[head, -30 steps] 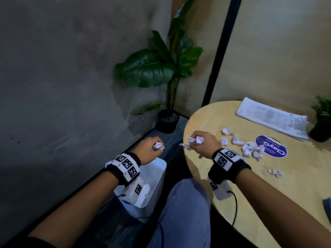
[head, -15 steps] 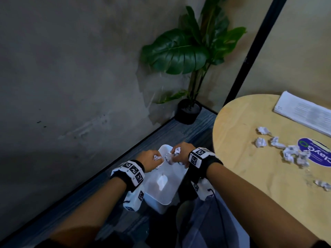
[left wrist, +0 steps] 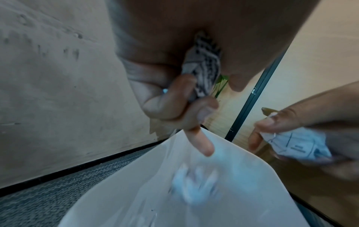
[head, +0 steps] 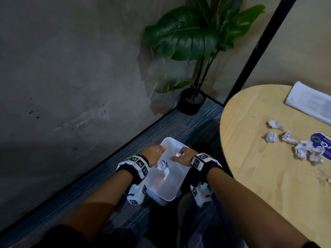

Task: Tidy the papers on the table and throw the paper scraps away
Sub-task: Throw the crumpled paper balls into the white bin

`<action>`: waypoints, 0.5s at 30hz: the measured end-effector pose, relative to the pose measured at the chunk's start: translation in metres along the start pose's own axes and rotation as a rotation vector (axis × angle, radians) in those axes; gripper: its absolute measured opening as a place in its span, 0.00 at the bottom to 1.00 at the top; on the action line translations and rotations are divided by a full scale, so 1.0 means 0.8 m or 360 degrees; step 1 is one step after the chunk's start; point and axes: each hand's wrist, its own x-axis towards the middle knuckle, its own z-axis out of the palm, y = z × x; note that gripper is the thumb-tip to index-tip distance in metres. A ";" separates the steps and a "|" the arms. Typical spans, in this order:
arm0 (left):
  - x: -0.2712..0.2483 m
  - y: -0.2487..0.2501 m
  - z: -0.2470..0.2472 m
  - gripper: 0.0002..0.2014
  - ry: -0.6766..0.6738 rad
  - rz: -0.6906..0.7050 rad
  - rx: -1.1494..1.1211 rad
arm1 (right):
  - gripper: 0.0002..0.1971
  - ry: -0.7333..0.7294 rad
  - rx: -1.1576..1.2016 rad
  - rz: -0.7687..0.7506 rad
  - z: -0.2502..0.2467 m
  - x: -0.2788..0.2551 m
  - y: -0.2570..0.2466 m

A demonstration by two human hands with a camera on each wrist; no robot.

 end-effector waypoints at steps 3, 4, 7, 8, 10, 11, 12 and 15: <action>0.003 -0.002 0.002 0.26 0.0037 0.0029 0.0012 | 0.23 -0.0009 0.0168 0.0030 0.012 0.013 0.009; 0.004 -0.003 0.003 0.26 0.0053 0.0036 -0.0002 | 0.24 -0.0024 0.0264 0.0047 0.015 0.019 0.012; 0.004 0.001 0.007 0.24 0.0056 0.0048 -0.0156 | 0.19 -0.0064 0.0516 0.0049 0.016 0.019 0.014; 0.004 0.001 0.008 0.24 0.0051 0.0039 -0.0214 | 0.17 -0.0065 0.0539 0.0046 0.014 0.018 0.013; 0.006 0.002 0.010 0.24 0.0053 0.0029 -0.0302 | 0.15 -0.0058 0.0565 0.0028 0.008 0.017 0.015; 0.007 0.002 0.011 0.25 0.0058 0.0024 -0.0331 | 0.15 -0.0051 0.0575 0.0015 0.004 0.017 0.016; 0.007 0.003 0.011 0.27 0.0058 0.0005 -0.0354 | 0.16 -0.0043 0.0577 -0.0001 -0.002 0.016 0.017; 0.006 0.010 0.011 0.28 0.0053 -0.0045 -0.0360 | 0.17 0.0028 0.0587 -0.0070 -0.025 0.010 0.016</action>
